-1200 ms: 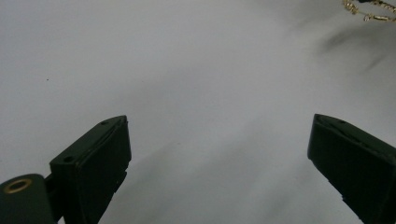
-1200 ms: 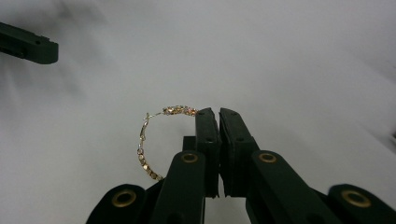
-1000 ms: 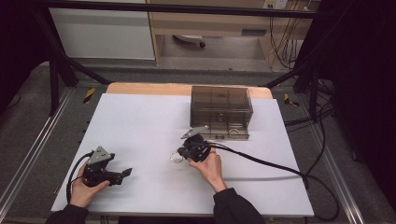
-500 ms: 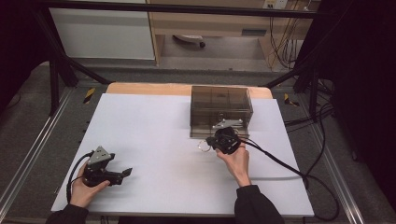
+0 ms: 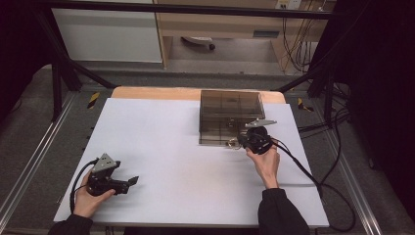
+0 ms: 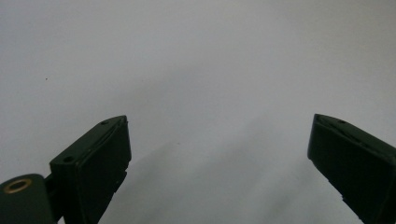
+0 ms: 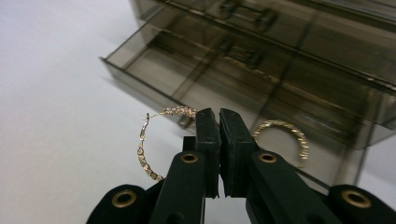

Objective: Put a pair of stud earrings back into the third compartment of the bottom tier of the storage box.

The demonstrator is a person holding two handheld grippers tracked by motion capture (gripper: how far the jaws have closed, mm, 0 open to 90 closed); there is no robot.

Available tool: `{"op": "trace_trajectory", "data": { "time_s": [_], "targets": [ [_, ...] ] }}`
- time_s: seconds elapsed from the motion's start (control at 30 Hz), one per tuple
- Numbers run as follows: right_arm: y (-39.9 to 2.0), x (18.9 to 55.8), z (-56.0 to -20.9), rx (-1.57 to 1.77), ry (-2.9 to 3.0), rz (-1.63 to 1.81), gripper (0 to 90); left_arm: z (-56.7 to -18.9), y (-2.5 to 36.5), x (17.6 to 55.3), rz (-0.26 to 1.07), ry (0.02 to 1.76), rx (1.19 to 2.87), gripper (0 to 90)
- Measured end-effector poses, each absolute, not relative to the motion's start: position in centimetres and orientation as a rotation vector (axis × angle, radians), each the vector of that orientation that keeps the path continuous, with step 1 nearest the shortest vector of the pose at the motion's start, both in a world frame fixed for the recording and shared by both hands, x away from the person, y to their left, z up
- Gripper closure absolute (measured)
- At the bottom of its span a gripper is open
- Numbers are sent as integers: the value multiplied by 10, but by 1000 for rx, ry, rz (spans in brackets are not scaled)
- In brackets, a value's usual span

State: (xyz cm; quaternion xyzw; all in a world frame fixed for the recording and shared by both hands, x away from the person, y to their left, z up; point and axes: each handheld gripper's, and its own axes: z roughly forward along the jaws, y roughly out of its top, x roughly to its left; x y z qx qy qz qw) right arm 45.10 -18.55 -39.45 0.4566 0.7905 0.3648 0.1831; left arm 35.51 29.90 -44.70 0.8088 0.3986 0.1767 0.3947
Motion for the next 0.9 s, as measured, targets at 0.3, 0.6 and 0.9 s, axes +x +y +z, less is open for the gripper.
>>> {"op": "trace_trajectory", "data": {
  "time_s": [0.3,0.6,0.9],
  "targets": [
    [-204,472,-399,1364,2156,996,876,-447,299,355,446,1011,2050,59],
    [-215,490,-410,1412,2120,918,876,-447,299,355,445,1009,2049,59],
    [-222,502,-425,1440,2113,870,873,-447,299,355,443,1011,2051,59]
  ]
}}
